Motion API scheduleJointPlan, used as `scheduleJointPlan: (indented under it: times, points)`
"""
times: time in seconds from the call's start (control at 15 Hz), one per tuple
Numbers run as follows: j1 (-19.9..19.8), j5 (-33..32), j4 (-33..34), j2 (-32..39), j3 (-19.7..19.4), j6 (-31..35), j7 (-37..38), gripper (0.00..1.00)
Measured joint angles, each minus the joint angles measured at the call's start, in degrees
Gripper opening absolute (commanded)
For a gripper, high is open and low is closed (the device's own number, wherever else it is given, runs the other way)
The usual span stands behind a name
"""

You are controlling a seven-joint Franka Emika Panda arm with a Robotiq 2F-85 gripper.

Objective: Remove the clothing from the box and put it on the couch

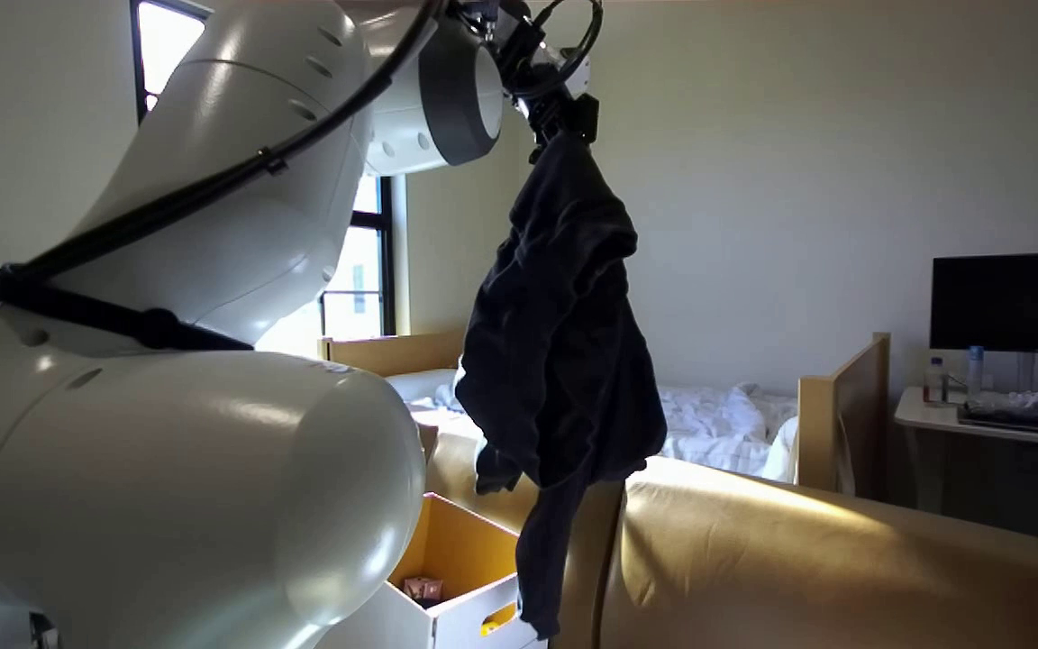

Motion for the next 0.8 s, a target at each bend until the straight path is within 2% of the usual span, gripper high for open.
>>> scheduleJointPlan:
  times: [0.2, 0.4, 0.53, 0.8]
  points:
    - [-1.79, -4.21, -1.10, 0.07, -2.54, 2.94, -0.67, 0.05]
    - [-6.58, -3.05, -4.45, 0.06, -3.65, 4.50, -0.58, 0.05]
    - [-10.53, 1.51, -7.28, 0.07, -3.58, 6.72, -0.58, 0.05]
    - [-17.15, 14.97, -13.31, -0.13, -2.30, 12.95, -0.52, 0.04]
